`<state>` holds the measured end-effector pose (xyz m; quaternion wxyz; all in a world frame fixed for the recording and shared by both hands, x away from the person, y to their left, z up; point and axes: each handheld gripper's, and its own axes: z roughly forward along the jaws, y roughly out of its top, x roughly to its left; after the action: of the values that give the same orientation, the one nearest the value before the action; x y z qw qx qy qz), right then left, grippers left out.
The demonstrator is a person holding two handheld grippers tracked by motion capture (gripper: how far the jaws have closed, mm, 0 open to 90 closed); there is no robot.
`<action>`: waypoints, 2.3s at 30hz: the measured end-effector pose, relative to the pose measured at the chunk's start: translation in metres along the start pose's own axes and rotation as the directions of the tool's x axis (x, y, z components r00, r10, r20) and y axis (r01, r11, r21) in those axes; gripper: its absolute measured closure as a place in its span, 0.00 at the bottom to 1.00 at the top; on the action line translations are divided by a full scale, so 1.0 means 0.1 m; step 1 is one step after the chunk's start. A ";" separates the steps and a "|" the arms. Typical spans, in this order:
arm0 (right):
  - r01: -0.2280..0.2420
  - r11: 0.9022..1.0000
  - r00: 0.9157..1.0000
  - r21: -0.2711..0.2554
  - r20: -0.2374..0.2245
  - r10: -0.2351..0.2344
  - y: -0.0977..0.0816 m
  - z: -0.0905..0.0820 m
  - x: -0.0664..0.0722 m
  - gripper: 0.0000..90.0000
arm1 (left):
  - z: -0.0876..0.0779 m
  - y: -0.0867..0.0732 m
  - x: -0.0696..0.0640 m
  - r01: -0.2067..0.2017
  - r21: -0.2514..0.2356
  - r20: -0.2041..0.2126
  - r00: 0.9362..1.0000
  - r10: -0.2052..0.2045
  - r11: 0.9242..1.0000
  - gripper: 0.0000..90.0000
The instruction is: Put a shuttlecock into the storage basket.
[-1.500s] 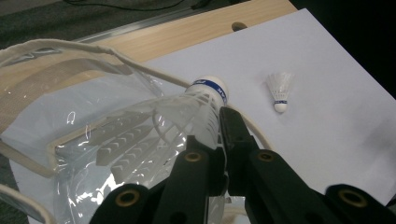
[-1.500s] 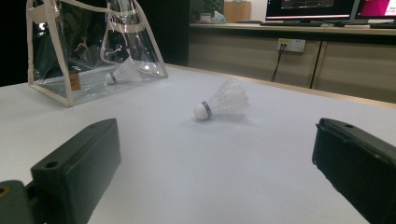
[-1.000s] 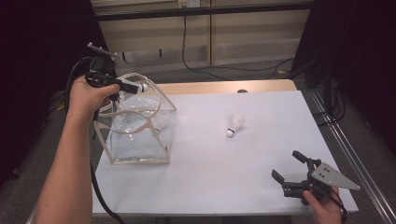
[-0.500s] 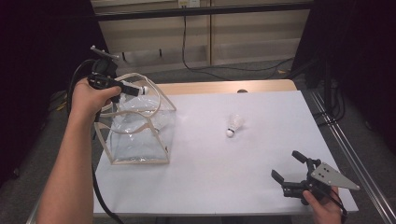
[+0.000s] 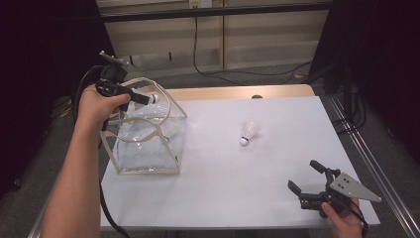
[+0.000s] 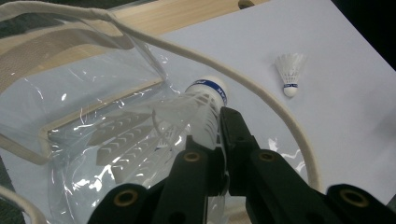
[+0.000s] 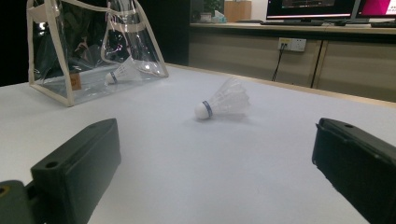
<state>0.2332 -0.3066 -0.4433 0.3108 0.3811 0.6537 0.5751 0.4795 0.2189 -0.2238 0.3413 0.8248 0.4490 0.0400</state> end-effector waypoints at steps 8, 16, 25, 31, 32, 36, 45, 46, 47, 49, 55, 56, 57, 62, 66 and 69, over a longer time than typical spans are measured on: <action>0.000 1.000 1.000 0.000 -0.001 0.000 0.00 0.00 0.00 0.01 | 0.03 -0.01 0.01 0.002 0.008 0.005 1.000 -0.002 1.000 0.98; 0.000 1.000 1.000 0.000 0.000 0.000 0.00 0.00 0.00 0.01 | 0.09 -0.03 0.01 0.005 0.019 0.013 1.000 -0.005 1.000 0.98; 0.001 1.000 1.000 0.000 0.000 -0.001 0.00 0.00 0.00 0.01 | 0.12 -0.05 0.02 0.006 0.026 0.020 1.000 -0.007 1.000 0.97; 0.000 1.000 1.000 0.000 -0.001 0.000 0.00 0.00 0.00 0.01 | 0.13 -0.06 0.02 0.008 0.027 0.026 1.000 -0.009 1.000 0.97; 0.000 1.000 1.000 0.000 -0.001 0.000 0.00 0.00 0.00 0.01 | 0.14 -0.06 0.02 0.006 0.031 0.028 1.000 -0.007 1.000 0.96; 0.003 1.000 1.000 0.001 -0.001 -0.003 0.00 0.00 0.00 0.01 | 0.15 -0.06 0.02 0.013 0.033 0.033 0.999 -0.014 0.999 0.96; 0.001 1.000 1.000 0.000 -0.001 -0.001 0.00 0.00 0.00 0.01 | 0.13 -0.07 0.04 0.019 0.025 0.036 0.999 -0.020 0.999 0.94; 0.000 1.000 1.000 0.000 -0.002 0.000 0.00 0.00 0.00 0.01 | 0.13 -0.08 0.04 0.020 0.024 0.039 0.999 -0.021 1.000 0.94; 0.000 1.000 1.000 0.000 -0.002 0.000 0.00 0.00 0.00 0.01 | 0.13 -0.08 0.03 0.024 0.020 0.037 0.999 -0.024 1.000 0.94; -0.001 1.000 1.000 0.001 -0.001 0.001 0.00 0.00 0.00 0.01 | 0.12 -0.08 0.03 0.026 0.012 0.049 0.998 -0.026 1.000 0.93; 0.001 1.000 1.000 0.000 0.000 -0.001 0.00 0.00 0.00 0.01 | 0.08 -0.06 -0.01 0.041 -0.022 0.076 0.996 -0.039 0.999 0.85; 0.001 1.000 1.000 0.000 0.000 -0.001 0.00 0.00 0.00 0.01 | 0.07 -0.06 -0.02 0.036 -0.027 0.075 0.997 -0.034 0.999 0.83; 0.001 1.000 1.000 0.000 0.000 -0.001 0.00 0.00 0.00 0.01 | 0.07 -0.05 -0.03 0.040 -0.034 0.081 0.996 -0.037 0.999 0.81; 0.002 1.000 1.000 -0.001 0.000 -0.002 0.00 0.00 0.00 0.01 | 0.04 -0.03 -0.09 0.040 -0.055 0.119 0.992 -0.033 0.998 0.74; 0.002 1.000 1.000 -0.001 0.000 -0.002 0.00 0.00 0.00 0.01 | 0.02 -0.01 -0.15 0.031 -0.069 0.133 0.991 -0.021 0.997 0.67; 0.002 1.000 1.000 -0.002 -0.002 -0.002 0.00 0.00 0.00 0.01 | 0.01 0.01 -0.20 0.027 -0.076 0.140 0.990 -0.016 0.997 0.64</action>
<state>0.2330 -0.3070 -0.4430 0.3115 0.3795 0.6537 0.5759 0.4690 0.2030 -0.2191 0.4040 0.8068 0.4311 -0.0036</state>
